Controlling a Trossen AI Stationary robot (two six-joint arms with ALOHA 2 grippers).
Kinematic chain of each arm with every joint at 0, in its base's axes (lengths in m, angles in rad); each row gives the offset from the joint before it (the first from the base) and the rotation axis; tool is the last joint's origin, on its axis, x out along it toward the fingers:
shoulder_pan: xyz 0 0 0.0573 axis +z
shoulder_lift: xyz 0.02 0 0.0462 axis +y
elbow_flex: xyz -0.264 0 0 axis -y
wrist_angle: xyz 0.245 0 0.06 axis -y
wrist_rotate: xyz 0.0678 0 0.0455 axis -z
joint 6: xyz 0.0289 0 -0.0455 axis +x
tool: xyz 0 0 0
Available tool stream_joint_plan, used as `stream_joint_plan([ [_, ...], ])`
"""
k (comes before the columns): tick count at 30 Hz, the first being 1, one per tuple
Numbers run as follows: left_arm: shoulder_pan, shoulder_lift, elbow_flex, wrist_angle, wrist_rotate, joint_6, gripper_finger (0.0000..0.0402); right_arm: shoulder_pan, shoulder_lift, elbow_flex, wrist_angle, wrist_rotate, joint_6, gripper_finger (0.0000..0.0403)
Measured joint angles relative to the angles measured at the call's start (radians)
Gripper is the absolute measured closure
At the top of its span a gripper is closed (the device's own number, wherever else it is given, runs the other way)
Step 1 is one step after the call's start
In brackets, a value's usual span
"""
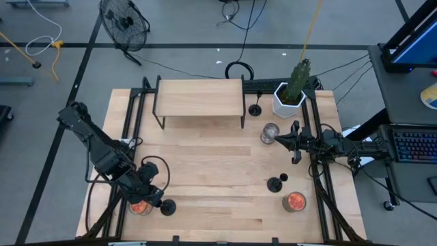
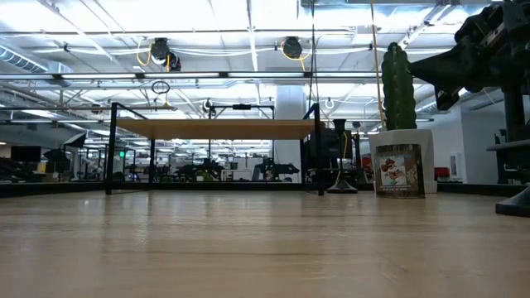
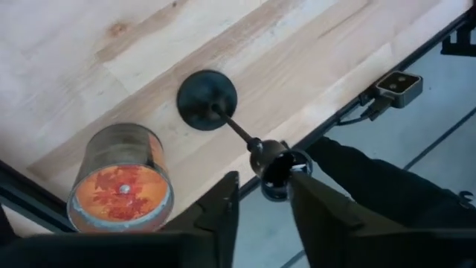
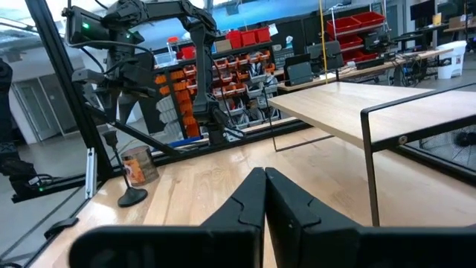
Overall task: Pick & Place candle stick holders
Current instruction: Put the bottom black candle holder on the shelf
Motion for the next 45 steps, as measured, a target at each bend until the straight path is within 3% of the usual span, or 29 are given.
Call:
stream_joint_plan([
  [8,0.0,0.0,0.0,0.001,-0.012,0.0,0.0228,0.0,0.0,0.0,0.0,0.003,-0.021,0.0403],
  [14,-0.001,0.029,0.0,0.002,0.005,0.005,0.0244,0.0,0.0,0.0,0.0,0.003,-0.021,0.0403],
  [21,-0.001,0.095,0.0,0.003,0.096,0.053,0.0263,0.0,0.0,0.0,0.0,0.003,-0.021,0.0403],
  [30,-0.001,0.146,0.0,0.002,0.07,0.066,0.0268,0.0,0.0,0.0,0.0,0.003,-0.021,0.0403],
  [36,0.002,0.173,0.003,0.007,0.07,0.097,0.0303,0.0,0.0,0.0,0.0,0.003,-0.021,0.0403],
  [43,0.01,0.174,0.001,0.0,0.077,0.084,0.0382,0.0,0.0,0.0,0.0,0.003,-0.021,0.0403],
  [45,0.01,0.174,0.004,0.001,0.081,0.085,0.0383,0.0,0.0,0.0,0.0,0.003,-0.021,0.0403],
])
